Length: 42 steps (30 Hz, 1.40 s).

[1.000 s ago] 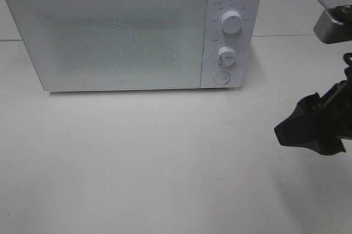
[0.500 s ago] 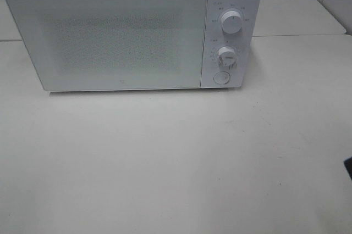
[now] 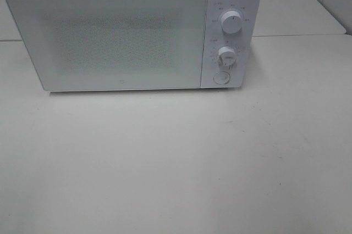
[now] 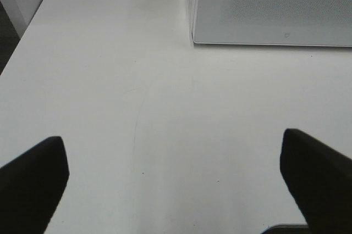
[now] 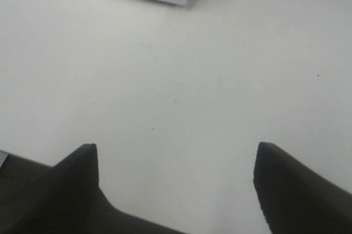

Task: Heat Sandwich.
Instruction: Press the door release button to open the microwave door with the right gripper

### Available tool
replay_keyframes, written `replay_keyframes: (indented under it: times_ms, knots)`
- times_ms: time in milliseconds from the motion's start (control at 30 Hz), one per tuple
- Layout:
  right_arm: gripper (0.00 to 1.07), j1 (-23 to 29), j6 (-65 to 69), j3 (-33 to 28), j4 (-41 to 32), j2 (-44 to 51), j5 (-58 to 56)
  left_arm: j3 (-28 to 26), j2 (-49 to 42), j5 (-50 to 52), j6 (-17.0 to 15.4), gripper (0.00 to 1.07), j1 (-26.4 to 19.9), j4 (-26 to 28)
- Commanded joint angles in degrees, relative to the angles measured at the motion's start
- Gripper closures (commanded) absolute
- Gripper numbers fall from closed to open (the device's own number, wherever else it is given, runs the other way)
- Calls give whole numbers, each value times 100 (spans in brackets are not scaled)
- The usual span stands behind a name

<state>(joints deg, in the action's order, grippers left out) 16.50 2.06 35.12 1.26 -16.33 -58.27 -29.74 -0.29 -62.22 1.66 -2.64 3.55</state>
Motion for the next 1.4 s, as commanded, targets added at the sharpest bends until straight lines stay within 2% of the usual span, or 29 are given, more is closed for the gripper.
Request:
replay_keyframes:
  times_ms: [33, 300, 533, 1167, 1400]
  knots:
    - [33, -269, 17, -223, 23, 413, 97, 23, -92, 69, -29, 9, -17, 6]
    - [33, -854, 57, -659, -23, 1203, 138, 23, -92, 69, -29, 9, -17, 6]
    - [33, -1146, 52, -653, -23, 1828, 138, 23, -92, 69, -29, 9, -17, 6]
    - [33, -1232, 34, -636, -29, 1811, 155, 23, -34, 69, -23, 9, -17, 6]
    - [33, -1232, 34, -504, -34, 1524, 630, 23, -34, 69, -23, 9, -17, 6]
